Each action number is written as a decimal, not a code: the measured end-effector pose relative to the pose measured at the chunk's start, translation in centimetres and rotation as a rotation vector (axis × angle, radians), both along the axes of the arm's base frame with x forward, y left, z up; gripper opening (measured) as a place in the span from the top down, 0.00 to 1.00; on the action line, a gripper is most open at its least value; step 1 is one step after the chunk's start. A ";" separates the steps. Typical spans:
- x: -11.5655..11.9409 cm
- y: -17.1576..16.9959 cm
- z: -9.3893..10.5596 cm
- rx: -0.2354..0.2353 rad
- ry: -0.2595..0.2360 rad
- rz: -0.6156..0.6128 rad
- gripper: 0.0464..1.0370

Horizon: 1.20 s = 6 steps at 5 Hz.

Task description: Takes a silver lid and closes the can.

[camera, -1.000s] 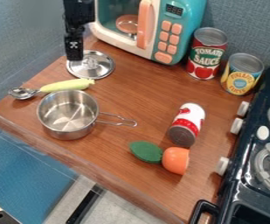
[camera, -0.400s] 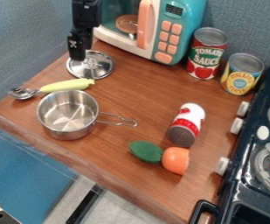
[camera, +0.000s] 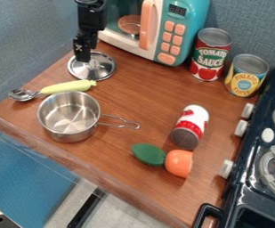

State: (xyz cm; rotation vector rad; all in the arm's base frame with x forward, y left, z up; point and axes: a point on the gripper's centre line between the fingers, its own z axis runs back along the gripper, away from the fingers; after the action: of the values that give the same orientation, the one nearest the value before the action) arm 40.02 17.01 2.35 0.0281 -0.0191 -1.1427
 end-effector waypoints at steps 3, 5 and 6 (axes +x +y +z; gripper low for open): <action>0.2 -0.8 -2.6 -0.003 0.020 -0.009 0.32; 0.1 -0.9 -3.0 -0.014 0.006 0.012 0.87; -0.1 -1.0 -3.0 -0.013 0.007 0.016 0.98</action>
State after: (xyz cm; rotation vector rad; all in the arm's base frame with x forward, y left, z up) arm 39.94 16.05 -0.65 0.0134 -0.0202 -1.1263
